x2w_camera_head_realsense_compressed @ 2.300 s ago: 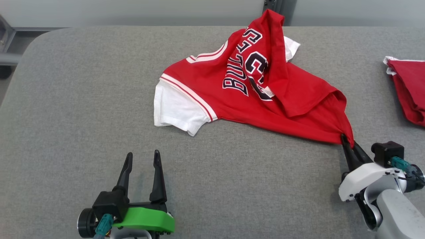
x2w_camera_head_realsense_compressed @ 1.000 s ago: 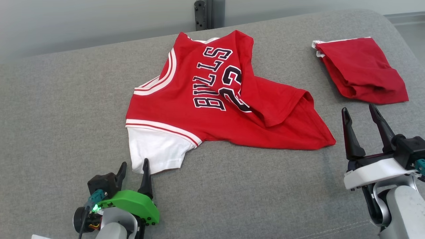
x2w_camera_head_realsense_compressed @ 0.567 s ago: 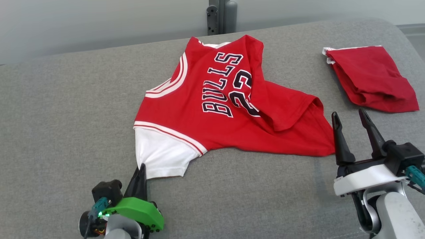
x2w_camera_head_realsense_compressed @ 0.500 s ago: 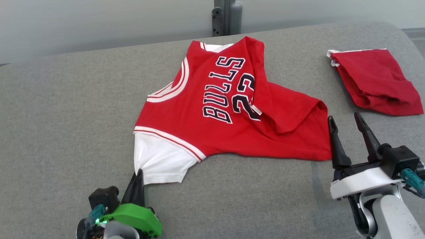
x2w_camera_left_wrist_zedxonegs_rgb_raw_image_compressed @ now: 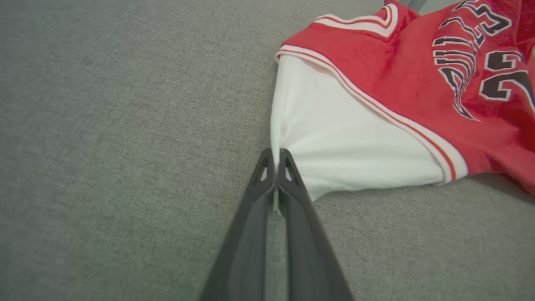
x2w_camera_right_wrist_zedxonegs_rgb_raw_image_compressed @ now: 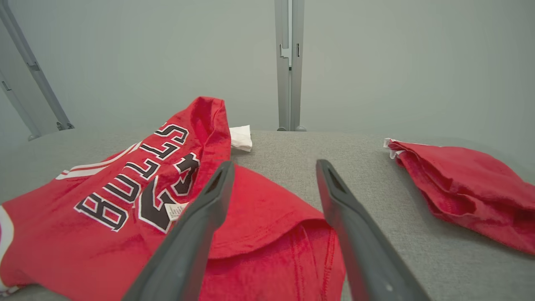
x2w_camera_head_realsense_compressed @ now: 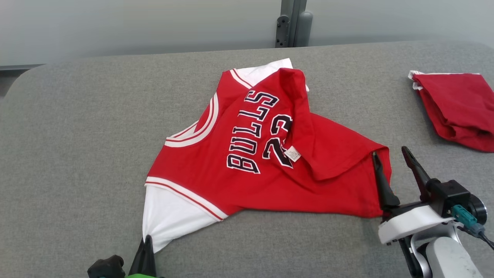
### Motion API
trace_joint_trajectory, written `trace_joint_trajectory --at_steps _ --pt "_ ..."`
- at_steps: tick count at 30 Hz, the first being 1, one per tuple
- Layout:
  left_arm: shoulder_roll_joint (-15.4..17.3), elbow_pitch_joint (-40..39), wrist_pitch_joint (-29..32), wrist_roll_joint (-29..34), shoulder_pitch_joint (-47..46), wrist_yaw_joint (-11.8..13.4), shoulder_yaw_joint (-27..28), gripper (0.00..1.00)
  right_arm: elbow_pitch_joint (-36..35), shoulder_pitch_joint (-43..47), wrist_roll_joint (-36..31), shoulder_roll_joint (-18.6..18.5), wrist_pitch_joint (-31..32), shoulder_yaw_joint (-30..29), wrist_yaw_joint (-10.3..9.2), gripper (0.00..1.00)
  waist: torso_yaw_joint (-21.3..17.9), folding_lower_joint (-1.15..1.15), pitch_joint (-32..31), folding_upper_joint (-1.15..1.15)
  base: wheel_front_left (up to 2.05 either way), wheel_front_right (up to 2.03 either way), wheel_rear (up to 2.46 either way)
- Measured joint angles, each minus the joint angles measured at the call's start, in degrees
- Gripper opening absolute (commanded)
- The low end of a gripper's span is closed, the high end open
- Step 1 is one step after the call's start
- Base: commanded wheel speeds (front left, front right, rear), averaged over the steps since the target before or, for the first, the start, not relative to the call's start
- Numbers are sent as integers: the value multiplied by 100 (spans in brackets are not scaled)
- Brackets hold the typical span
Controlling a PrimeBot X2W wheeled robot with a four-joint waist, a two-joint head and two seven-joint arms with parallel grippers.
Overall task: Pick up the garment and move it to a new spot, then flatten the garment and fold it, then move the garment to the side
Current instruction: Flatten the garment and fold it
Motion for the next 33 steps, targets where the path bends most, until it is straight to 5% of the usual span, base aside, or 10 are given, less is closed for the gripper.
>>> trace_joint_trajectory --at_steps 5,6,7,8,17,33 --pt "65 -171 77 -37 195 100 29 0 312 -1 -199 -146 1 -298 0 100 -53 0 -6 0 0 0 0" --pt "65 -203 76 -38 216 121 35 38 405 -1 -216 -171 0 -319 0 100 -60 0 -9 0 0 0 0" --pt "65 -240 67 -42 219 134 47 87 510 1 -240 -203 1 -338 0 100 -63 0 -14 0 0 0 0" --pt "65 -272 42 -45 218 141 58 100 594 -1 -253 -227 1 -361 0 100 -64 0 -18 0 0 0 0" --pt "73 -769 -188 122 58 265 183 100 1382 -137 -214 -326 20 -199 0 100 -2 0 -24 0 0 0 0" --pt "-7 -1227 -236 310 -205 265 1 100 3602 -1767 524 -560 227 757 0 100 437 0 211 0 0 0 0"
